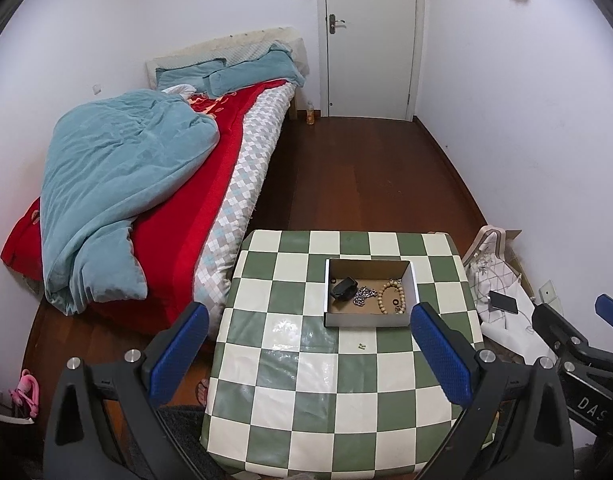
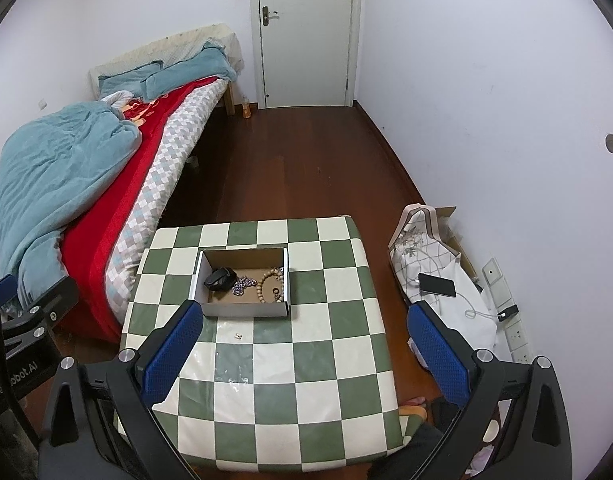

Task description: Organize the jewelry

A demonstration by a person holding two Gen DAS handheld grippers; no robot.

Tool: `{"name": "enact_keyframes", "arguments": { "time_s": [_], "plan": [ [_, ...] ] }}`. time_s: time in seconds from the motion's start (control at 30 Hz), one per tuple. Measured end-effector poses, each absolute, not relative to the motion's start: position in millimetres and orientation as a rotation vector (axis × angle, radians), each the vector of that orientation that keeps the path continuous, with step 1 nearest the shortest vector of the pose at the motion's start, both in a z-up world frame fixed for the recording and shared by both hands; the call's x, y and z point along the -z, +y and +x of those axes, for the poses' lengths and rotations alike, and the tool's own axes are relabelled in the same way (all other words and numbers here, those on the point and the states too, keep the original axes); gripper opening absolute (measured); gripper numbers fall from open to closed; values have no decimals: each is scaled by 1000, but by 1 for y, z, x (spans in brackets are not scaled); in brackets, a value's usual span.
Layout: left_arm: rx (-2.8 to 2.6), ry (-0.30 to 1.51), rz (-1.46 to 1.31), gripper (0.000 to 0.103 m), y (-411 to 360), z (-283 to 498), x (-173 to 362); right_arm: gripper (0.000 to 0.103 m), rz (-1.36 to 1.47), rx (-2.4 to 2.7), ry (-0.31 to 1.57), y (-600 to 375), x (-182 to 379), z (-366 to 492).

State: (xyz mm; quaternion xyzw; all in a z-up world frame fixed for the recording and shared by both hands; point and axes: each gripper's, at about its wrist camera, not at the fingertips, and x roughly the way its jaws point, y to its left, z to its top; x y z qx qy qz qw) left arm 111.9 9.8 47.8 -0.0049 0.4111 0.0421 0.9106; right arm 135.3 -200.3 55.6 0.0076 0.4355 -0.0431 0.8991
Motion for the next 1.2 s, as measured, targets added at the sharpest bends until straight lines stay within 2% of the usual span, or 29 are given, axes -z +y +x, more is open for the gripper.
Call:
{"name": "enact_keyframes", "arguments": {
  "time_s": [1.2],
  "plan": [
    [-112,820,13,103,13,104,-53,103,2,60,904,-189,-60,137]
  ]
}}
